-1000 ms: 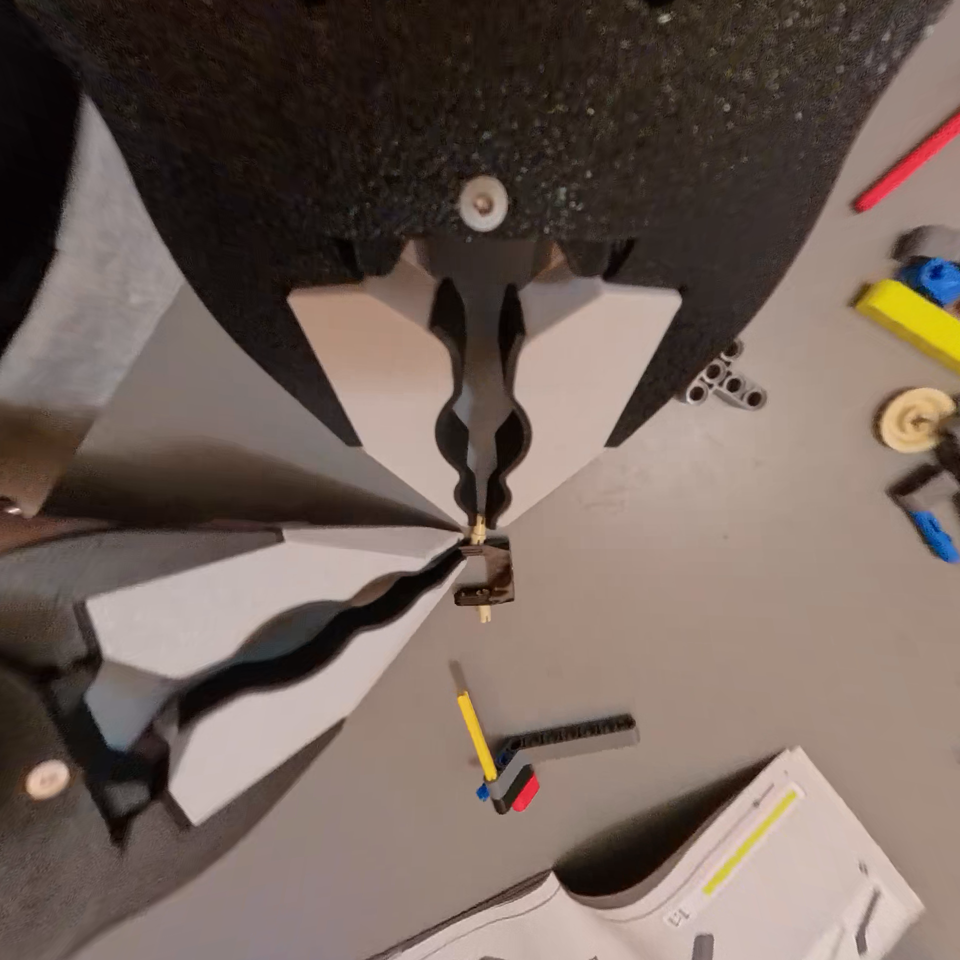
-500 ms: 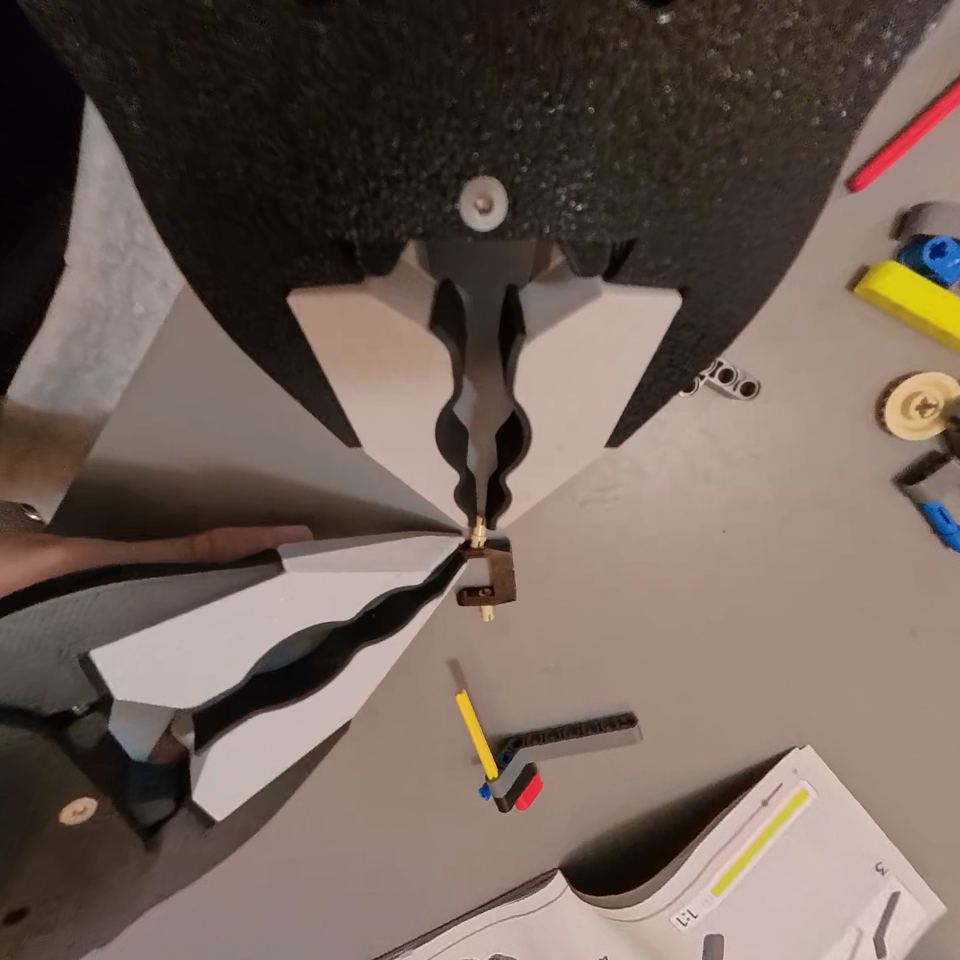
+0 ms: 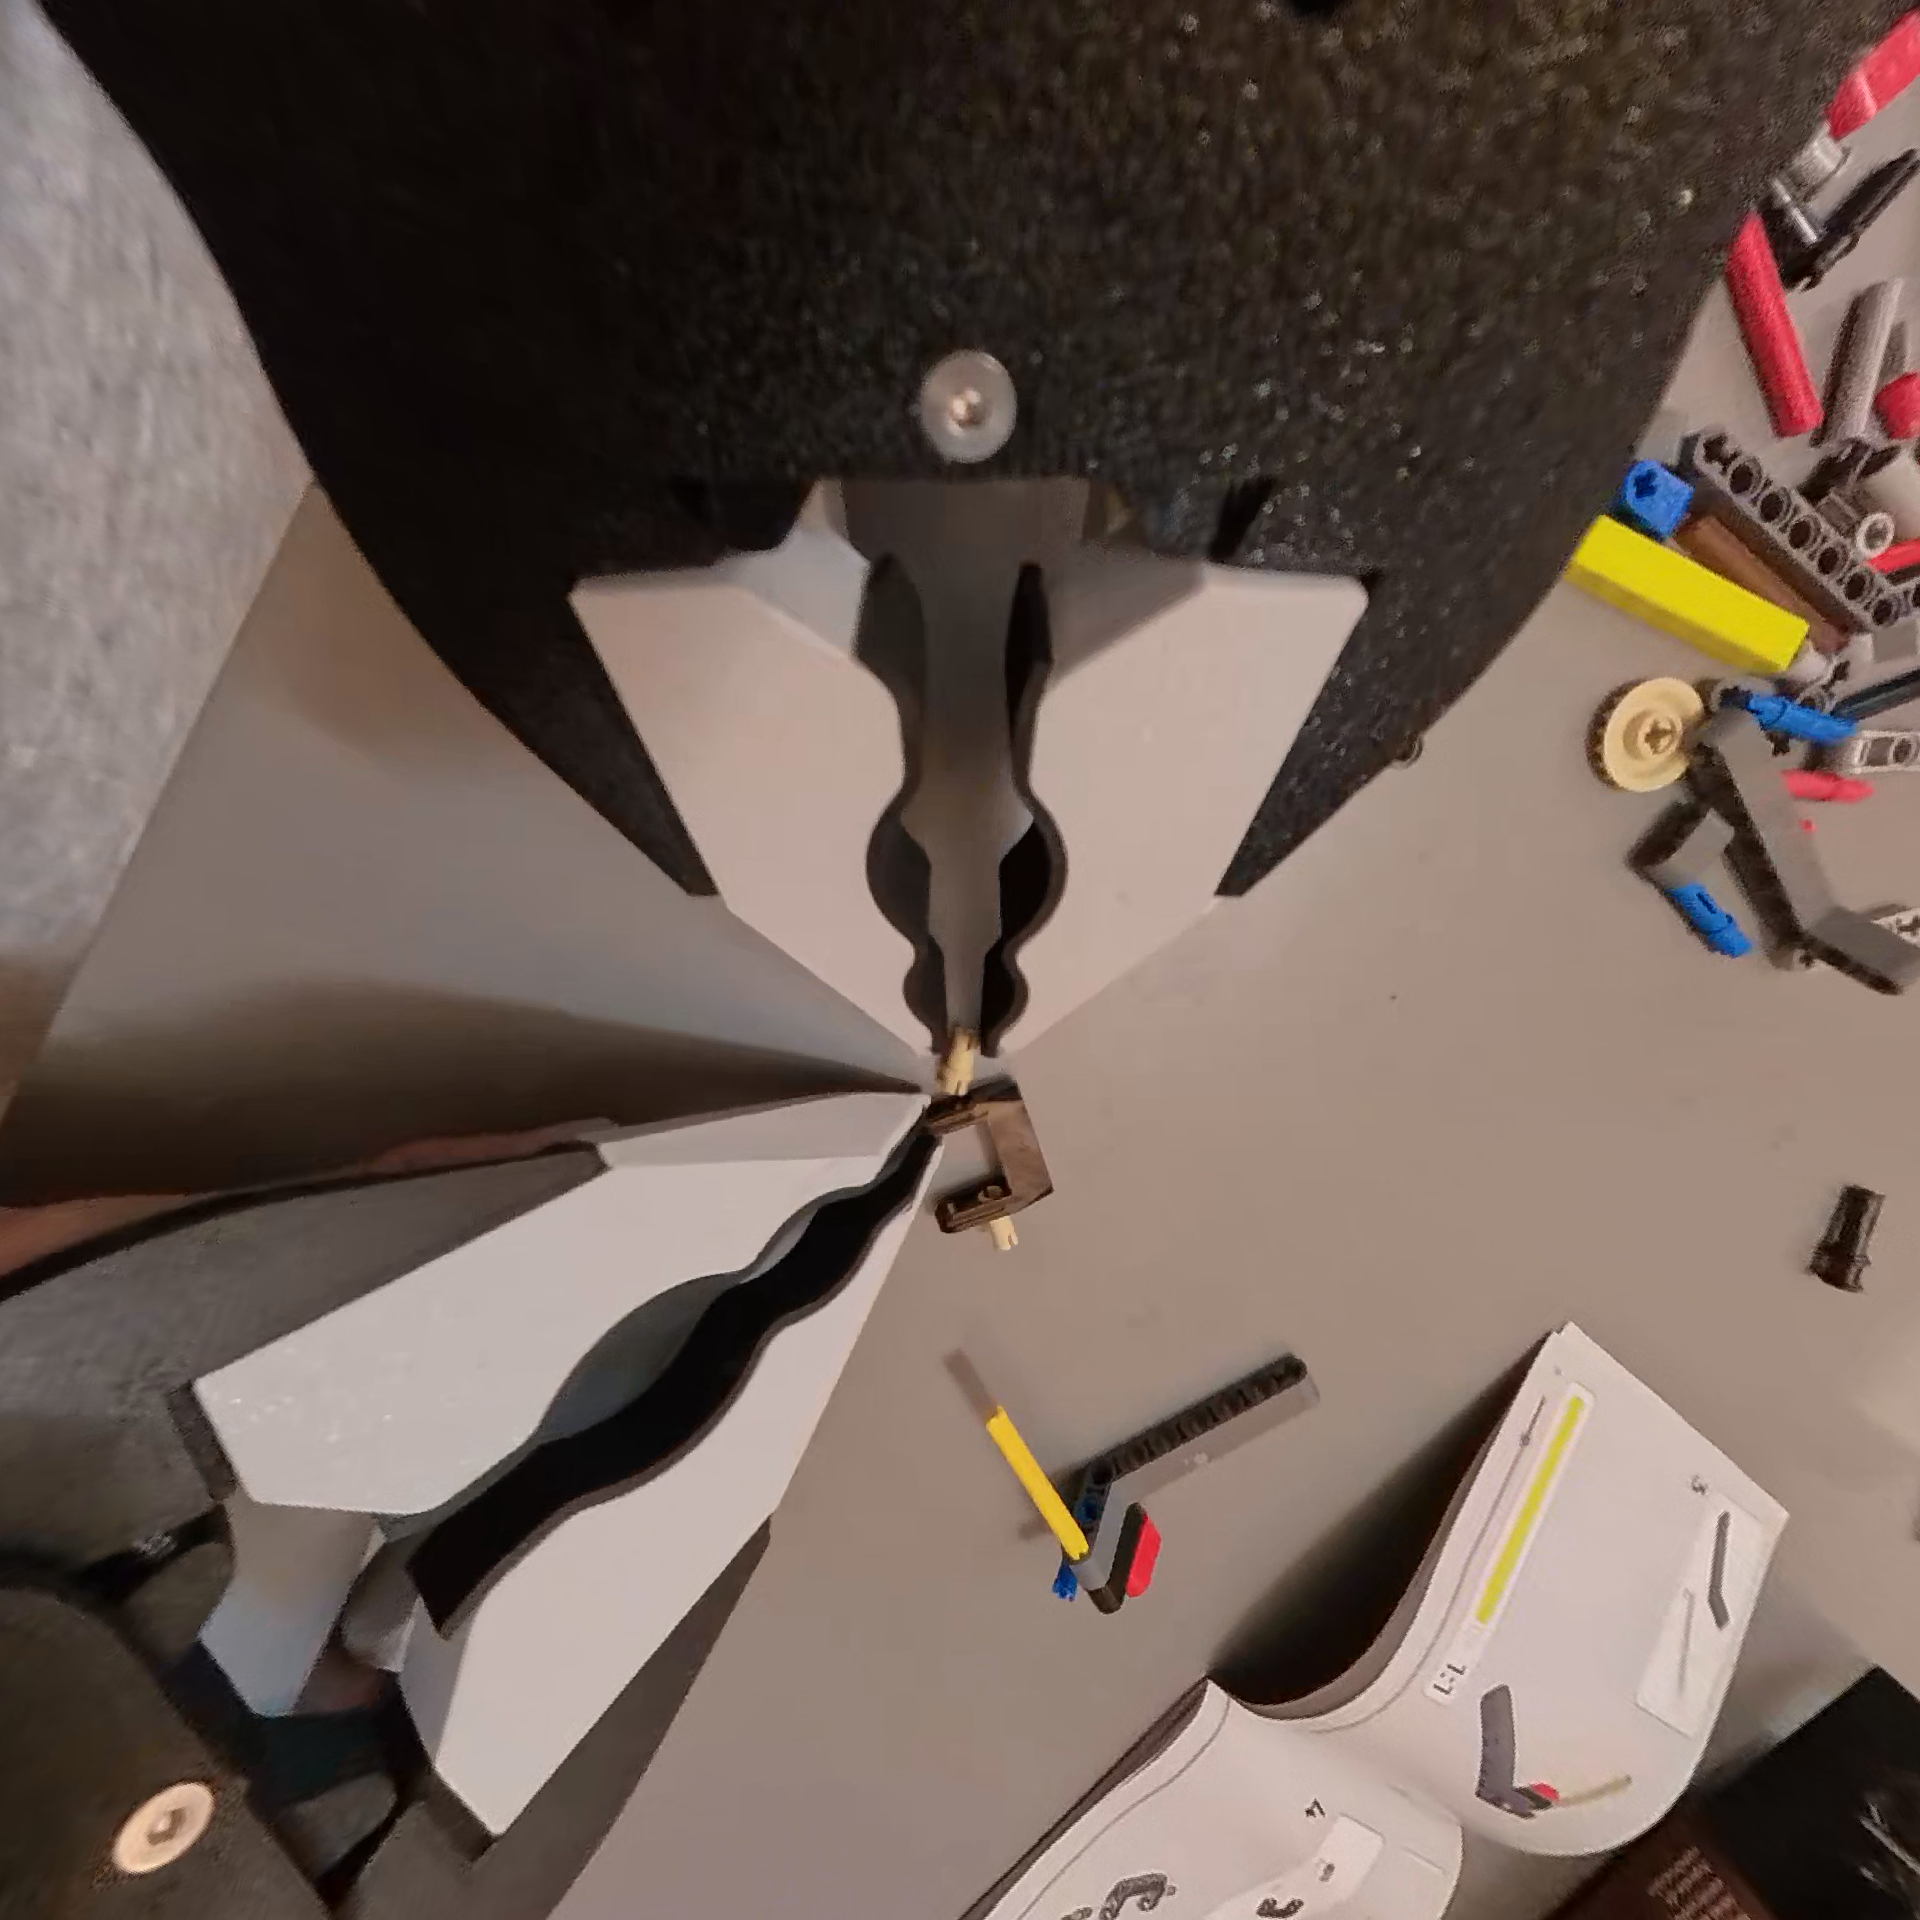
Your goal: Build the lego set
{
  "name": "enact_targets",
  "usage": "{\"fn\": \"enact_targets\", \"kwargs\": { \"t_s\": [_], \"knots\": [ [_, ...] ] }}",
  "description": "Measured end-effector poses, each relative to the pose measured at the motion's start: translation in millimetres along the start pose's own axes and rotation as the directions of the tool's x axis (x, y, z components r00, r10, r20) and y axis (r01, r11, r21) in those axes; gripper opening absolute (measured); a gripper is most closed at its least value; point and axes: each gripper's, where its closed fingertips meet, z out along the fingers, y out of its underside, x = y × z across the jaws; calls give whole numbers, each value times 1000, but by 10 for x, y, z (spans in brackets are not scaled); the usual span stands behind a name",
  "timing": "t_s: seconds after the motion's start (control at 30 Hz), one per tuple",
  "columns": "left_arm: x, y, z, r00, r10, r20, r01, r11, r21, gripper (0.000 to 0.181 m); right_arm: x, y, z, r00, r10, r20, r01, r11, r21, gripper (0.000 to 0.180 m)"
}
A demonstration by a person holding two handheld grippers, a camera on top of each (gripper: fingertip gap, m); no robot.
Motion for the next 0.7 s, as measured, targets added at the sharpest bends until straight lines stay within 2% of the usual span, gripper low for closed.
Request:
{"fn": "enact_targets", "kwargs": {
  "t_s": [0.23,0.47,0.6,0.7],
  "knots": [
    [74,38,-52,994,-26,-108,26,1000,4,14,-5,0,-4,1000,3,9,-3,1000,1,1],
    [-12,92,-116,990,-77,-117,79,997,5,16,-18,0,-4,1000,-8,10,8,1000,2,1],
    [-82,23,-132,997,-23,-73,27,998,56,12,-31,0,-4,1000,-13,17,13,1000,3,2],
    [-43,70,-76,994,-19,-108,20,1000,7,14,-30,0,-4,1000,-18,14,18,1000,3,1]
  ]
}}
